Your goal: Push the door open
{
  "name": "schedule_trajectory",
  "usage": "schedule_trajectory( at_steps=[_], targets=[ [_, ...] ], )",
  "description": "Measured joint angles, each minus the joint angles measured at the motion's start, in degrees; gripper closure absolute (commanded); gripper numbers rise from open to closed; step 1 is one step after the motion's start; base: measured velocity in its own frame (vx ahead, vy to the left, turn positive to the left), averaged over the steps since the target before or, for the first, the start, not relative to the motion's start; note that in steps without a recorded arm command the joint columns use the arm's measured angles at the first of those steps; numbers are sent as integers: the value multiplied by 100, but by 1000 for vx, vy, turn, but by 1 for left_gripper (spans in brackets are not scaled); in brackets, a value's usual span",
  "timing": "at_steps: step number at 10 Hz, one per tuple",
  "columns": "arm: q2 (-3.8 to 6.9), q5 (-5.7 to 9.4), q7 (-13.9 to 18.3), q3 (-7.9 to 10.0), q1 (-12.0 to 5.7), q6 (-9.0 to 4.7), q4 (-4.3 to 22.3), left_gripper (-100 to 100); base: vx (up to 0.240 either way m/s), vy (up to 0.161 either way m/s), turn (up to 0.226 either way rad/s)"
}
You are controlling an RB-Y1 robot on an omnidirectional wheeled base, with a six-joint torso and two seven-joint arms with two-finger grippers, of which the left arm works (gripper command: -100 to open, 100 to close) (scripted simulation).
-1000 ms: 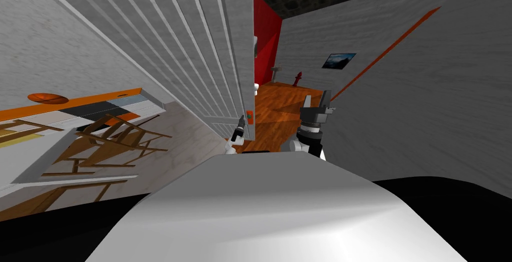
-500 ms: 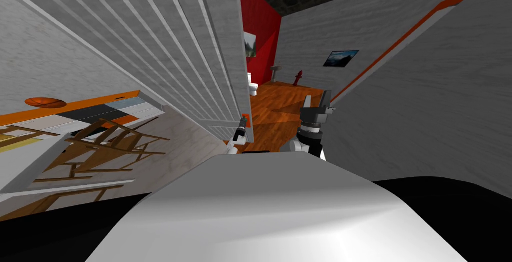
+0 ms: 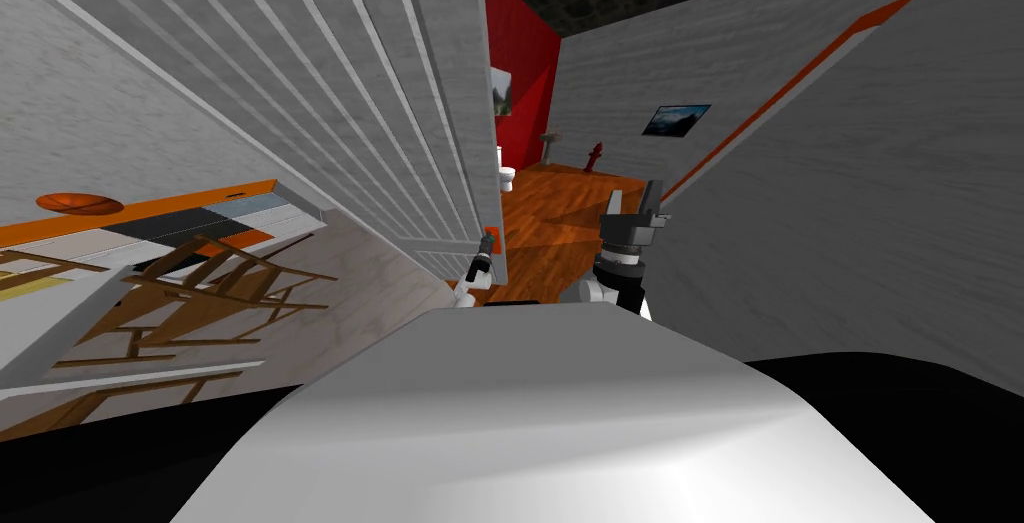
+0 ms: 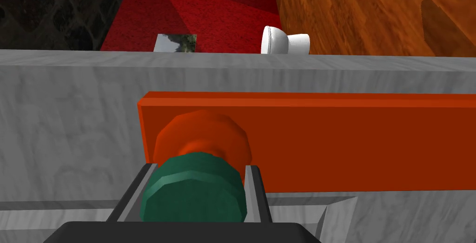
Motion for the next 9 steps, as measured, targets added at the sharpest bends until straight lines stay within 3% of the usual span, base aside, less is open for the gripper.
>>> schedule_trajectory(
  at_steps=[2,4,5,9],
  targets=[
    [94,-160,138,-87,58,52,0,100,188,10,175],
    [208,-307,285,-40,37,21,-13,100,199,13,294],
    [255,-406,377,-20,38,11,-37,-100,37,41,270],
    [364,-342,340,-458,20,24,-18,-100,-142,76,180]
  ],
)
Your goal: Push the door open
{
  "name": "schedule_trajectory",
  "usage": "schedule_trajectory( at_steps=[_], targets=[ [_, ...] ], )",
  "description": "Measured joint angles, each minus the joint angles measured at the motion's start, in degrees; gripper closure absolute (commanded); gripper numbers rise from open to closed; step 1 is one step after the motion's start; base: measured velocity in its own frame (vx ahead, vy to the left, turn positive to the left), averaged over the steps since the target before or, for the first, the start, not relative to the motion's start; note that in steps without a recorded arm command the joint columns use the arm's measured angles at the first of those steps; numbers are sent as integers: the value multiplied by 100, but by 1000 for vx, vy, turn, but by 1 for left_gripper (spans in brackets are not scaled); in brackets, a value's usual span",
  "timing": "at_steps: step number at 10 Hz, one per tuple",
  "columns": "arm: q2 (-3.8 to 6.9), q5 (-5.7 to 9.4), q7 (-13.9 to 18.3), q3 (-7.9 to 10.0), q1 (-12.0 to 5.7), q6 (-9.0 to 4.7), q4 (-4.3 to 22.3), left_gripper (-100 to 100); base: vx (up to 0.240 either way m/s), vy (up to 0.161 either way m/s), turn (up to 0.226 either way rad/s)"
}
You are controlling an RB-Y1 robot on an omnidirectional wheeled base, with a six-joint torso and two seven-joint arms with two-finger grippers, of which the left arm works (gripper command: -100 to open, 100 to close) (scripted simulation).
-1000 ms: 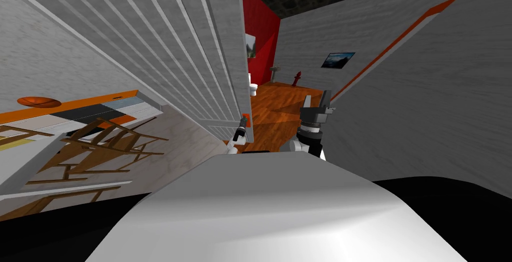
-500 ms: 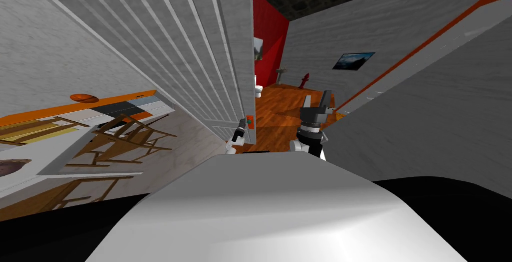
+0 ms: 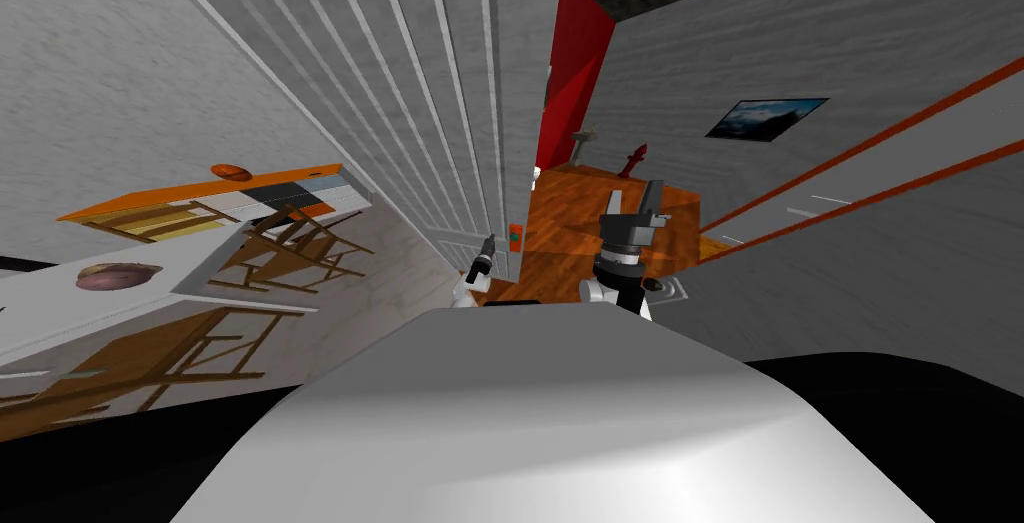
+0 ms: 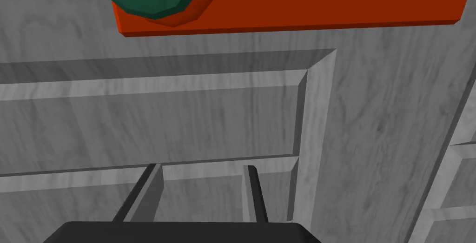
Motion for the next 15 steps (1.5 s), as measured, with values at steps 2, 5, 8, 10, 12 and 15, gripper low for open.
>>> schedule_trajectory(
  at_steps=[2,5,8,10,12,15],
  targets=[
    [14,45,10,-232,-4,-12,17,-100,-110,40,156],
    [-133,95,-15,-581,-17,-50,88,-100,-126,1,174],
    [-295,135,-28,-869,60,60,-115,-100,-149,-78,92],
    [-375,153,-26,-924,-13,20,22,-100,14,7,14],
    [-249,158,-41,-935,-1,39,-6,-100,175,72,8],
    [-87,175,-74,-944,-34,1,61,-100,207,-29,16]
  ],
)
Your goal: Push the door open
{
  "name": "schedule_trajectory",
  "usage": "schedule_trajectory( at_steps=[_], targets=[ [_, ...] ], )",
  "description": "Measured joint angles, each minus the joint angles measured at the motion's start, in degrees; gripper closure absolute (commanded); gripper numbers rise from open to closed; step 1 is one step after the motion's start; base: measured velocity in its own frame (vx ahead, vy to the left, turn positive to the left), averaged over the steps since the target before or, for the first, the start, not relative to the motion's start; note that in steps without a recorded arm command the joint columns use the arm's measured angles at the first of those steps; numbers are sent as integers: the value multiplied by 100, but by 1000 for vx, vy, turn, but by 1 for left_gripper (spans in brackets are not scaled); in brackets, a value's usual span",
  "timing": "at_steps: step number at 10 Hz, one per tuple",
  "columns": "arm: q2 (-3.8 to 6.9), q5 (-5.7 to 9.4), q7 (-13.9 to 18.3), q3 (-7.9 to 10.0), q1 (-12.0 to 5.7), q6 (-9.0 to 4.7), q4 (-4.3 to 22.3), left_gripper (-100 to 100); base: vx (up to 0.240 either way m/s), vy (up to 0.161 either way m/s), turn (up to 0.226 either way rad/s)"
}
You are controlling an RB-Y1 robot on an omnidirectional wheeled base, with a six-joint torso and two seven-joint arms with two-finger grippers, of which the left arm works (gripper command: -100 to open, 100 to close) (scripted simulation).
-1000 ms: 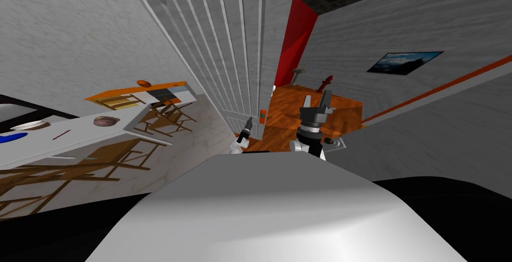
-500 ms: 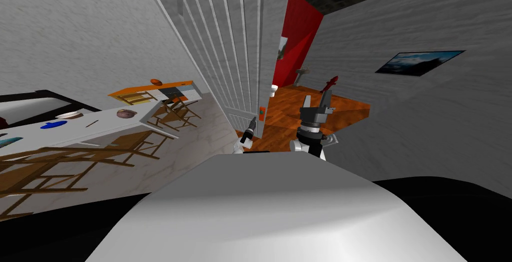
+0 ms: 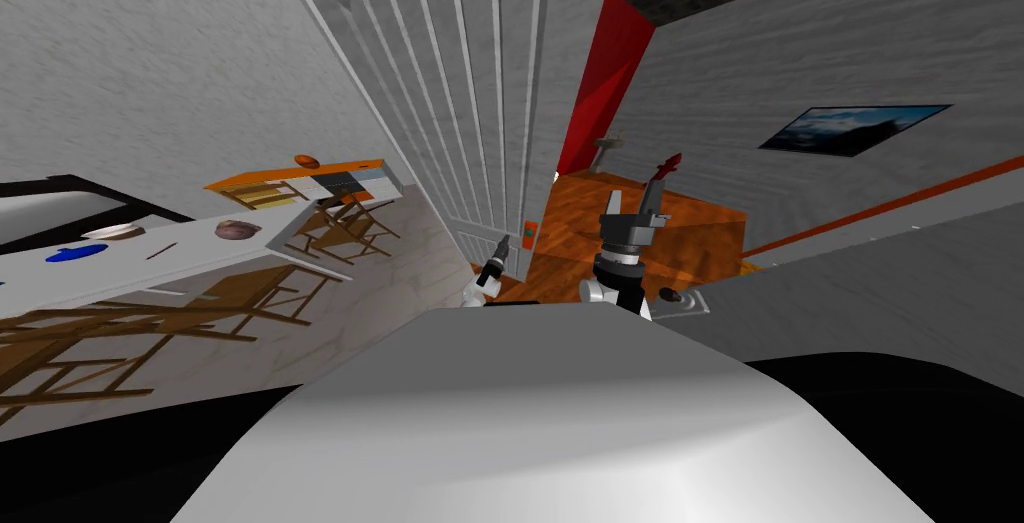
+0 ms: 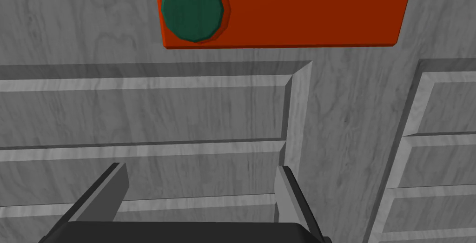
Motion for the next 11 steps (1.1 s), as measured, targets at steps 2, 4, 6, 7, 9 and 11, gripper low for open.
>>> schedule_trajectory(
  at_steps=[2,4,6,7,9,11],
  targets=[
    [20,18,-21,-14,-11,3,-2,-100,182,-129,10],
    [-67,34,-43,-30,-20,-1,0,-100,113,-176,8],
    [-256,42,-72,-41,-17,18,-22,-100,7,-138,4],
    [-271,41,-78,-43,-16,25,-27,100,5,10,-3],
    [-265,41,-72,-50,-15,25,-16,100,-1,29,-22],
    [-274,37,-73,-72,-12,31,-11,100,-2,5,-3]
  ],
)
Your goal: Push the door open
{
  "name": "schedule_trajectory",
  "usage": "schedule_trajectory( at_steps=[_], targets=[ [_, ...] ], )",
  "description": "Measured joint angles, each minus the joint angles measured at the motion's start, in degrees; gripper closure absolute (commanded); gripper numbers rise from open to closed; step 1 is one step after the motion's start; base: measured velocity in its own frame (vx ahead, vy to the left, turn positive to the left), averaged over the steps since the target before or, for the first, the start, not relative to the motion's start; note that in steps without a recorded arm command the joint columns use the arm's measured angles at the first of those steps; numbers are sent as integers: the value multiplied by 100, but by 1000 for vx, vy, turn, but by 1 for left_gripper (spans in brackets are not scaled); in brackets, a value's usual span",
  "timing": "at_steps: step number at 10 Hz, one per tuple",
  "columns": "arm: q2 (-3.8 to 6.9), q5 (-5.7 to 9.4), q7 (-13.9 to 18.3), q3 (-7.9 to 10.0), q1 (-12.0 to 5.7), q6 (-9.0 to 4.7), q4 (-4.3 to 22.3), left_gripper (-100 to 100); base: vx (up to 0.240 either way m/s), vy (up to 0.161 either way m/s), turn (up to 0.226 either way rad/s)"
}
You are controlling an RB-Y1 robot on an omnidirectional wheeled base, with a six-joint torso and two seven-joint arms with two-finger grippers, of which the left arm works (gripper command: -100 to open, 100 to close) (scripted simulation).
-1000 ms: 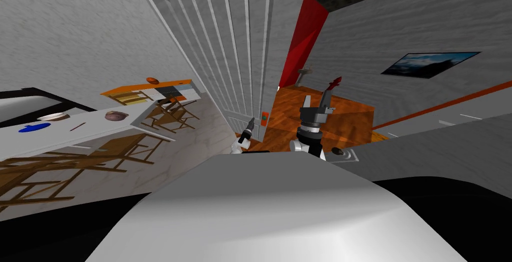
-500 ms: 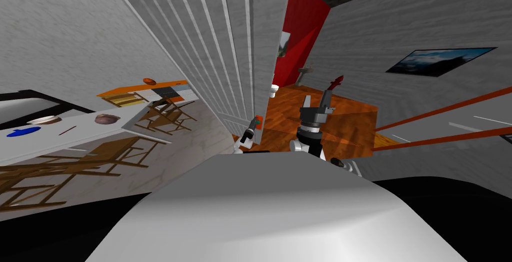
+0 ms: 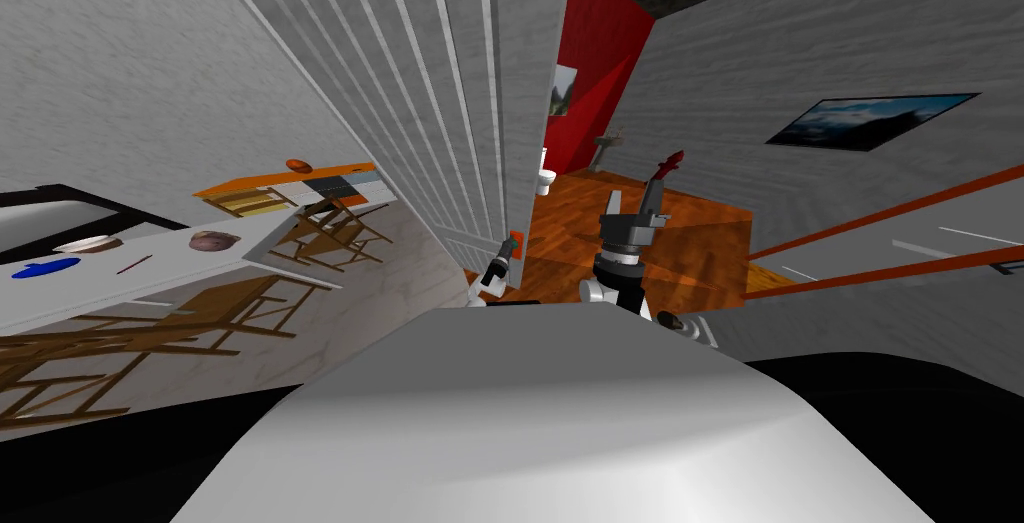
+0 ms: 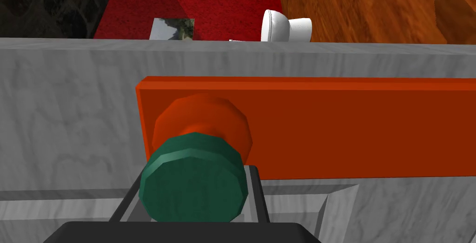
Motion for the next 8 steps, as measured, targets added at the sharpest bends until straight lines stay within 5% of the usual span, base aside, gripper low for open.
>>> schedule_trajectory(
  at_steps=[2,5,6,8],
  targets=[
    [2,0,0,1,3,1,2,100,56,-14,101],
    [182,72,-118,-233,202,2,-169,100,195,-55,250],
    [229,99,-165,-320,271,-4,-229,-100,-19,62,101],
    [330,91,-211,-445,387,17,-344,-100,-176,112,-5]
  ],
)
